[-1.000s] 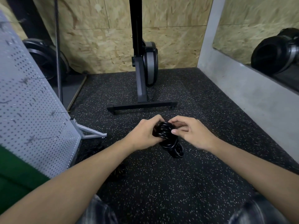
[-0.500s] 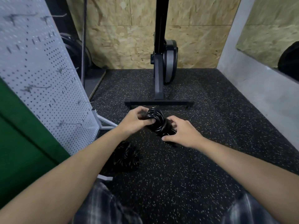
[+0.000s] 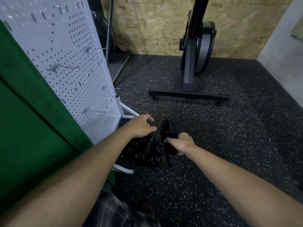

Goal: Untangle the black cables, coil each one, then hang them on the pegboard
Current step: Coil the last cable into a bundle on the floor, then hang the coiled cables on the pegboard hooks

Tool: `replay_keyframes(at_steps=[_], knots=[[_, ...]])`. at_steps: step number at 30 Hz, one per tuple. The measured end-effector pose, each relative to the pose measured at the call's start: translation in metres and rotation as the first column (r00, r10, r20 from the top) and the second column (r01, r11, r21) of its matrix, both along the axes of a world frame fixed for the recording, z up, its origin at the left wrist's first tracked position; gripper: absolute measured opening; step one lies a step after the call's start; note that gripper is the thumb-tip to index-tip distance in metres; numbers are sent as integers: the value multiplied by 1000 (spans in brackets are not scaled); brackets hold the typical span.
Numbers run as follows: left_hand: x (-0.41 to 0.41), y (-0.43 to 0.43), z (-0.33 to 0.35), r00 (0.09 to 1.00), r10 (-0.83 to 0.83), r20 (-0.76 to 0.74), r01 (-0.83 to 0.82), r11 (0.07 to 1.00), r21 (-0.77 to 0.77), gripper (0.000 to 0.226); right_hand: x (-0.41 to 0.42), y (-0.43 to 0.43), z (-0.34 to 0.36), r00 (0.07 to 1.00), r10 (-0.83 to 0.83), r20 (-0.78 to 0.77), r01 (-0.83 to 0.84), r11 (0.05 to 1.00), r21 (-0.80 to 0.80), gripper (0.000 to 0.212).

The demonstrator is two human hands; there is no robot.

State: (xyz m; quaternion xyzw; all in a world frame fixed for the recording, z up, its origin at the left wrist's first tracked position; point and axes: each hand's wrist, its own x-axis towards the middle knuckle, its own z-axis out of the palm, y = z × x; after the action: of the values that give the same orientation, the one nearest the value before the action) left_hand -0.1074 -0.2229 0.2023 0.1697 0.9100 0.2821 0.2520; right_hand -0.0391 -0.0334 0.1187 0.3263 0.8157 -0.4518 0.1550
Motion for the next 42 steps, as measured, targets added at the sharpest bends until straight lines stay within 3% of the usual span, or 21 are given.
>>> replay_keyframes(at_steps=[7,14,20,22,24,28,31,35,38,42], knots=[[-36,-20,-54,993,-75,-88,61,987,-149,45,-53,-41,-71,998,-56,41,56,998,-4,70],[-65,-35,-112,997,13,-76,-29,977,-210,40,-77,-65,-132,989,-68,132,70,997,-16,63],[-60,-53,-161,983,183,-27,-182,930,-320,71,-75,-80,-150,996,-76,35,77,997,-24,67],[-61,-59,-171,968,233,-89,-249,930,-271,70,-74,-82,-145,998,-50,-49,49,998,-37,66],[-65,-62,-172,944,313,-106,-324,939,-113,63,-77,-85,-133,991,2,-130,-7,999,-33,62],[-77,-57,-146,904,410,123,-424,895,138,54,-88,-88,-92,962,125,-242,-130,992,-3,65],[-80,-47,-118,876,465,127,-482,842,241,57,-99,-90,-59,933,181,-311,-189,982,5,71],[-80,-43,-81,817,564,123,-571,756,319,47,-108,-91,-27,903,224,-366,-269,960,-76,82],[-73,-46,-59,809,577,109,-578,751,320,40,-118,-89,-17,878,228,-420,-346,910,-229,71],[-65,-49,-40,828,554,88,-552,777,302,72,-123,-81,-7,848,229,-479,-414,849,-327,51]])
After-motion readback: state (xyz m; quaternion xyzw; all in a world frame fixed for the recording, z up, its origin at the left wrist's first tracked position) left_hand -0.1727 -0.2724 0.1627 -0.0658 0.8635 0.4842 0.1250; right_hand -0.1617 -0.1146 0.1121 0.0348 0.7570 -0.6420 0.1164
